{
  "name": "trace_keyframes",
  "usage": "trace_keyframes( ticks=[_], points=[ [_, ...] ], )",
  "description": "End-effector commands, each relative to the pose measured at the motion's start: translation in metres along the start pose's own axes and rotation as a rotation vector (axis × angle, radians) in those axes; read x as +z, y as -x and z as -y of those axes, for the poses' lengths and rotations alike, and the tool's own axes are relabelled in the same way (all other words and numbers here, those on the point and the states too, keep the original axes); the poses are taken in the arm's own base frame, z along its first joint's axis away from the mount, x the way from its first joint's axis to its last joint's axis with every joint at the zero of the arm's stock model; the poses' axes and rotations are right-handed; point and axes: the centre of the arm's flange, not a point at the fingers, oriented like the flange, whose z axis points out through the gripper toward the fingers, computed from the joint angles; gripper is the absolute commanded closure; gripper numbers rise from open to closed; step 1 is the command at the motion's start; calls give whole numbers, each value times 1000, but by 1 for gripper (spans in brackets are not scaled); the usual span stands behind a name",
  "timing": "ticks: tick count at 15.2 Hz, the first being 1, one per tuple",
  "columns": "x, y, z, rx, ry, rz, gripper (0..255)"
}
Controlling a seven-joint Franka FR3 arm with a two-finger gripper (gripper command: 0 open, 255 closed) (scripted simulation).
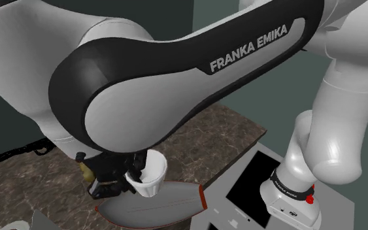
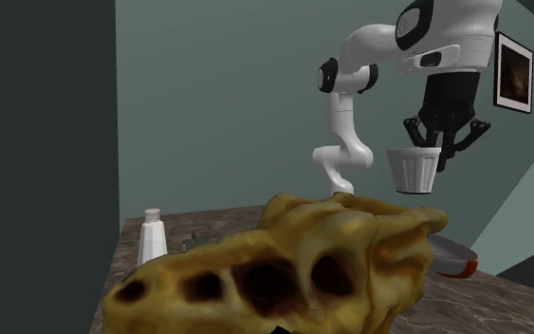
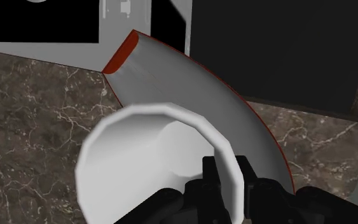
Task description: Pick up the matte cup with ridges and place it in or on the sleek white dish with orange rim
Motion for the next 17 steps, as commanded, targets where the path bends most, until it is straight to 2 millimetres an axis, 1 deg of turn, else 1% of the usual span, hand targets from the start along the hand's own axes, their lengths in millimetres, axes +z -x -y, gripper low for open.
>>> trace_keyframes(
  ticks=[1, 14, 17],
  points=[
    [10, 0, 4, 1, 0, 0, 255],
    [77, -9, 16, 1, 0, 0, 255],
    [80, -9, 16, 1, 0, 0, 255]
  ],
)
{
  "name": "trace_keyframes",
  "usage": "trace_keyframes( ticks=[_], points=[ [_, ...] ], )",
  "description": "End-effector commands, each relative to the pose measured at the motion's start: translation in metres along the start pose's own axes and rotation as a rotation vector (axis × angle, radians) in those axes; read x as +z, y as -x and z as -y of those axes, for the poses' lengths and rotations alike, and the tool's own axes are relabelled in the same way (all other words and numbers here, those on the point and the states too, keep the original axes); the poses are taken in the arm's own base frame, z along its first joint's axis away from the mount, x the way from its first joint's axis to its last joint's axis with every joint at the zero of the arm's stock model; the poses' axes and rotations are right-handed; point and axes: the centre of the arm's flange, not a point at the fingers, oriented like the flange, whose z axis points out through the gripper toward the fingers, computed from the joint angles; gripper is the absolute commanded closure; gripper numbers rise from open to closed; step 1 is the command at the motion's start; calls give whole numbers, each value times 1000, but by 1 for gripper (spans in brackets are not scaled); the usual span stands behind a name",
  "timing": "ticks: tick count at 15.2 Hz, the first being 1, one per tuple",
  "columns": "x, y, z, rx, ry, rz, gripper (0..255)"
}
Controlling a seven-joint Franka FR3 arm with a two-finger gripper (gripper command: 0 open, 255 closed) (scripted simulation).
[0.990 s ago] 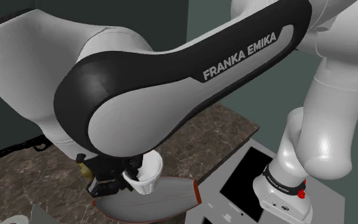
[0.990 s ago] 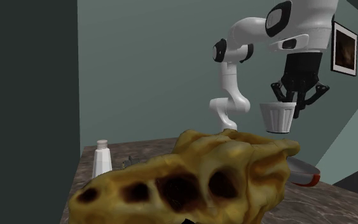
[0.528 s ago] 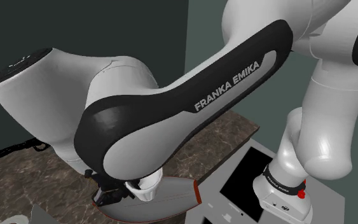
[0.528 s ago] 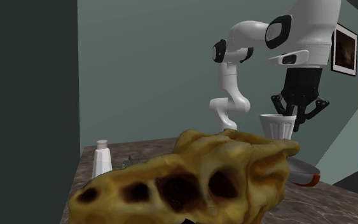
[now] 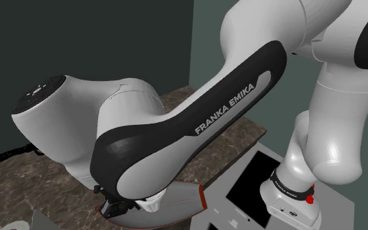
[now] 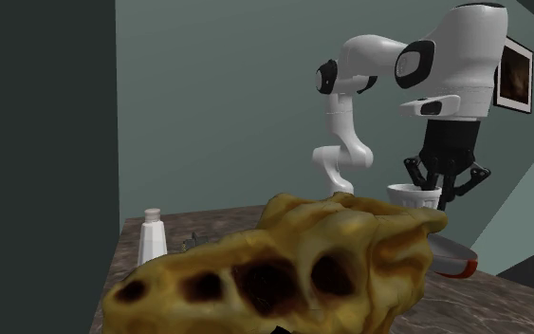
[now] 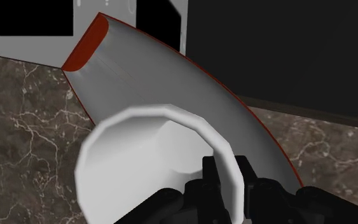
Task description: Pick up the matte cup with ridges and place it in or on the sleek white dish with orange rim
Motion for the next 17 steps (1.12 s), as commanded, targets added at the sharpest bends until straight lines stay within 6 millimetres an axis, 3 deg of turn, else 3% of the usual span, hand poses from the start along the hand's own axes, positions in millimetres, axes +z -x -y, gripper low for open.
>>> trace_keyframes(
  ticks=[1, 5, 6, 11, 15, 17],
  points=[
    [1, 0, 0, 0, 0, 0, 255],
    [1, 0, 0, 0, 0, 0, 255],
    [1, 0, 0, 0, 0, 0, 0],
    [1, 0, 0, 0, 0, 0, 0],
    [-49, 0, 0, 0, 0, 0, 0],
    [-49, 0, 0, 0, 0, 0, 0]
  ],
)
